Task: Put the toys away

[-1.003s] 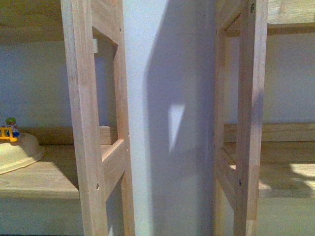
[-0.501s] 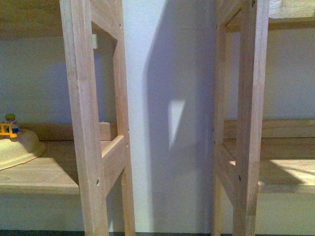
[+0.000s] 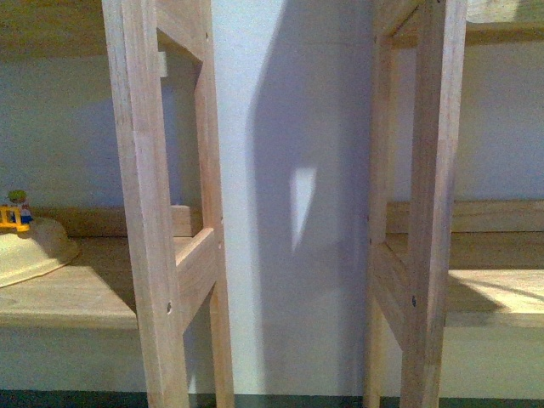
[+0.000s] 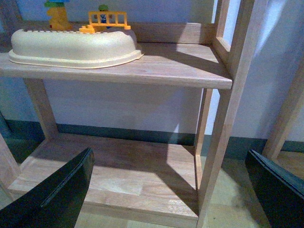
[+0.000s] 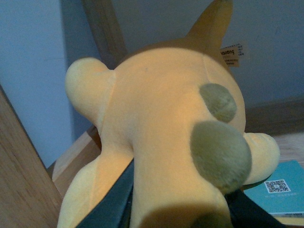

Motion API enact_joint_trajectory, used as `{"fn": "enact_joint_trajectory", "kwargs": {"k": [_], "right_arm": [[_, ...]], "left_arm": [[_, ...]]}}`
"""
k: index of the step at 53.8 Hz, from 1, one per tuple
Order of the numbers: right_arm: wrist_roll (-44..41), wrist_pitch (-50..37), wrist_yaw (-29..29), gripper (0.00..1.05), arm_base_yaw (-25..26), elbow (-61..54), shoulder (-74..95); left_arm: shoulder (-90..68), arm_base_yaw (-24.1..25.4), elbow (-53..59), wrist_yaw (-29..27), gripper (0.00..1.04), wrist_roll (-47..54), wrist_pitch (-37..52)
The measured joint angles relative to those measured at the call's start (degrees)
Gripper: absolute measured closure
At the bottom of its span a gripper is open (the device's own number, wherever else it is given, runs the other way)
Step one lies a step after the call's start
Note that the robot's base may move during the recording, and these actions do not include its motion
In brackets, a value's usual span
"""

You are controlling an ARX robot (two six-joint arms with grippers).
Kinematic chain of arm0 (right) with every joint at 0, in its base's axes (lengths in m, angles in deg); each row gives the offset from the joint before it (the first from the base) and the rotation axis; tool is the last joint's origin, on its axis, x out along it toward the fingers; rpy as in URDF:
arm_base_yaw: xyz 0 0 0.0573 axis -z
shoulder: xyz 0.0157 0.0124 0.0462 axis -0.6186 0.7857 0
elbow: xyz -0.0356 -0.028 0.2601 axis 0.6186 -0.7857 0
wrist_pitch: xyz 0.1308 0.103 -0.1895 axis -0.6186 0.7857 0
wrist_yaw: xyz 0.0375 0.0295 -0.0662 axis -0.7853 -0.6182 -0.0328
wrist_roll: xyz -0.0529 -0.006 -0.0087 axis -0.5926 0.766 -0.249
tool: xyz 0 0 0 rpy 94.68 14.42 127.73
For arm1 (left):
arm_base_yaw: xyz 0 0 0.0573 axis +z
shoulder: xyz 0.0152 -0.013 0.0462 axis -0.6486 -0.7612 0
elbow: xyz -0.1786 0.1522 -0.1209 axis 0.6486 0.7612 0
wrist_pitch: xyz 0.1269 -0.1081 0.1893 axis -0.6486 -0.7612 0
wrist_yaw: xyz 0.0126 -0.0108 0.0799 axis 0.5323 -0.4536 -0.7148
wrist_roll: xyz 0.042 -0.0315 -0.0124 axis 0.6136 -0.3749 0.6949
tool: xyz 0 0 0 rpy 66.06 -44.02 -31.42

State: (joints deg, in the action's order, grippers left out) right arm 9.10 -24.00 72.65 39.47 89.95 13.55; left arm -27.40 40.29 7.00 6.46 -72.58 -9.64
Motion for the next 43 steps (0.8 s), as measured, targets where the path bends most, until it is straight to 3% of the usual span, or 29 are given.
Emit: {"fn": "enact_joint_trajectory", "kwargs": {"k": [23,43], "right_arm": [[-1.86,-4.66,2.71,0.06,0.02,-6.40,-4.13],[-10.97,-19.91,11.98,0.07,1.60,-22.84,-20.83]], "left_arm": [[0.00,0.00,0.00,0.00,0.06,0.02,0.00],[0.00,0.00,0.00,0.02,0.06,0.00,0.00]]}}
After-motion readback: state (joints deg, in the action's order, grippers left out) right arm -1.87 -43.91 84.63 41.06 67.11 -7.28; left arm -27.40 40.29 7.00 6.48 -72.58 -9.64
